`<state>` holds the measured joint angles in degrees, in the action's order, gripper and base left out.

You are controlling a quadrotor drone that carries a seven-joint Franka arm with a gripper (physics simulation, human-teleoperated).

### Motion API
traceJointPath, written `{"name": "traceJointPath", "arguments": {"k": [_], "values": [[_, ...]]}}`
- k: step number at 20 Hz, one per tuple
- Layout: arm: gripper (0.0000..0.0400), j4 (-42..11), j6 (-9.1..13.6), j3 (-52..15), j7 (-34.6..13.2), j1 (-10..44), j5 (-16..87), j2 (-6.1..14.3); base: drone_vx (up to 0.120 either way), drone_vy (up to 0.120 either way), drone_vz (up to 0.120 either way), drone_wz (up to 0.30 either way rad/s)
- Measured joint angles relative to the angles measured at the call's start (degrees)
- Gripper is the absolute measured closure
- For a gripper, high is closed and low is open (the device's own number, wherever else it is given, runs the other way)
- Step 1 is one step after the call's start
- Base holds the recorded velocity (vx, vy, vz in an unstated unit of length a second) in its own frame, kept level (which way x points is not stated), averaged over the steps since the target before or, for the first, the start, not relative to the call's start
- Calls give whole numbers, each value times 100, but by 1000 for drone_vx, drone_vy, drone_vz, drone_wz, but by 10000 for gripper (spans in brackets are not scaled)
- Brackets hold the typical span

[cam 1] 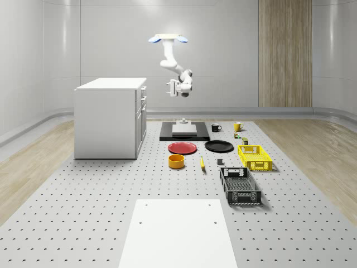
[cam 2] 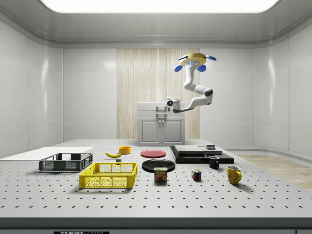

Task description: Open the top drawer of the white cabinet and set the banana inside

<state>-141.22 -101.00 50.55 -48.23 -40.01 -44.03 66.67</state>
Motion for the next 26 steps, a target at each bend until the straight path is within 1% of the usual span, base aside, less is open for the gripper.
{"name": "traceJointPath", "arguments": {"k": [2,4,17,24,26], "values": [[0,-2,-12,4,-11,-13,13,15,120,-120,120,0],[0,-4,-24,7,-22,-26,26,30,0,-20,80,0],[0,-15,-92,26,-82,-97,98,115,0,-120,0,0],[0,-20,-121,34,-109,-128,131,152,114,-120,0,0],[0,-21,-129,36,-116,-137,139,162,40,-100,0,0]]}}
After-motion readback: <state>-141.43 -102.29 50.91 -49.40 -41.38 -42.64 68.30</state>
